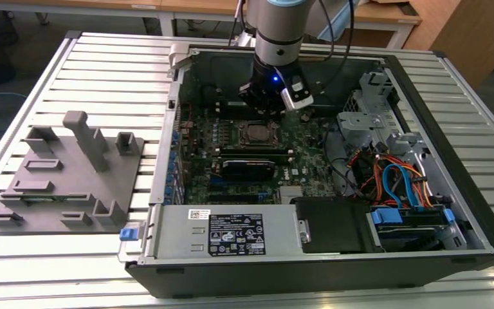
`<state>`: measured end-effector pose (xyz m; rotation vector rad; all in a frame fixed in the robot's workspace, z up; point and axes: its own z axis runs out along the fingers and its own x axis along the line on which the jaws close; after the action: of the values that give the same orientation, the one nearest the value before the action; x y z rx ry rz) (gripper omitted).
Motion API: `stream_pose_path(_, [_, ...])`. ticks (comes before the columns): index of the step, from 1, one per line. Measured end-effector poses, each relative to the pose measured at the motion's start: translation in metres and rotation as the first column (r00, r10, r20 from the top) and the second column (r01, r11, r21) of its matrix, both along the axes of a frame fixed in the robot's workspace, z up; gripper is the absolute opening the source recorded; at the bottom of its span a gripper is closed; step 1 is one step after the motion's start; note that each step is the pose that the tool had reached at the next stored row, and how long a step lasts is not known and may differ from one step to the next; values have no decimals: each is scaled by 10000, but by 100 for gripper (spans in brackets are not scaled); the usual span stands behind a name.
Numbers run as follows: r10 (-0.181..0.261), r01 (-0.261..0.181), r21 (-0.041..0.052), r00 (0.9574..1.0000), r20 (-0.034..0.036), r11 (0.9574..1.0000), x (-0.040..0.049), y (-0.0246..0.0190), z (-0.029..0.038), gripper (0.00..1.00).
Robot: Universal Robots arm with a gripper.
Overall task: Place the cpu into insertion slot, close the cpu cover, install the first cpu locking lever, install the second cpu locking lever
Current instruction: 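Install the first cpu locking lever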
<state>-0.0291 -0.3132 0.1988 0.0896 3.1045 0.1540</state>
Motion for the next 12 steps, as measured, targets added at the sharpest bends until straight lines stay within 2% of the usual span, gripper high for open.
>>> stream_pose_path(12, [1, -1, -11, 10000, 0, 10000, 0, 0, 34, 11])
